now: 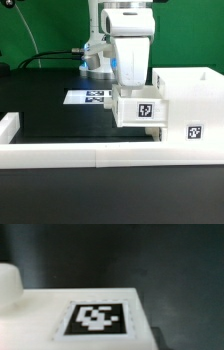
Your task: Assemble drawer
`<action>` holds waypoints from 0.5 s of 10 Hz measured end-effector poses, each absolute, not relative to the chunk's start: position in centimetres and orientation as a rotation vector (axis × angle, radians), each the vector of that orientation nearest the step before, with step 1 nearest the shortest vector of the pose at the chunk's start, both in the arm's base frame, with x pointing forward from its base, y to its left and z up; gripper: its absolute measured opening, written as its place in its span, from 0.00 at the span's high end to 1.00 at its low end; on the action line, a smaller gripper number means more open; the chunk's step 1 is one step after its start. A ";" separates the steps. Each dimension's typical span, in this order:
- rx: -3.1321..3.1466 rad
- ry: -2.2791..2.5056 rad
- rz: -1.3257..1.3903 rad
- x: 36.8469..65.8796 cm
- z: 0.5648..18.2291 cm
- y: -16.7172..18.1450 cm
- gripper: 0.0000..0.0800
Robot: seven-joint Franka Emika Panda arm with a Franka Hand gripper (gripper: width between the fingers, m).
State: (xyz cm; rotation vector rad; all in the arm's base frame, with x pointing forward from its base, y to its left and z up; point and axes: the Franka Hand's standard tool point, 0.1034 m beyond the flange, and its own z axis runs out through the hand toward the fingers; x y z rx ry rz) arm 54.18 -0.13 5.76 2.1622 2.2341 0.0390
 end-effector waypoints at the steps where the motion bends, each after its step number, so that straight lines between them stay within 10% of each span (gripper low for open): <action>1: 2.164 2.233 0.039 54.2 5.8 -0.2 0.95; 5: 2.166 2.229 0.039 54.2 5.8 -0.1 0.95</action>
Offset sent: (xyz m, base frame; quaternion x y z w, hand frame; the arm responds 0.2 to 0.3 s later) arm 0.0000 0.0000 0.0000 0.0000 0.0000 0.0000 1.0000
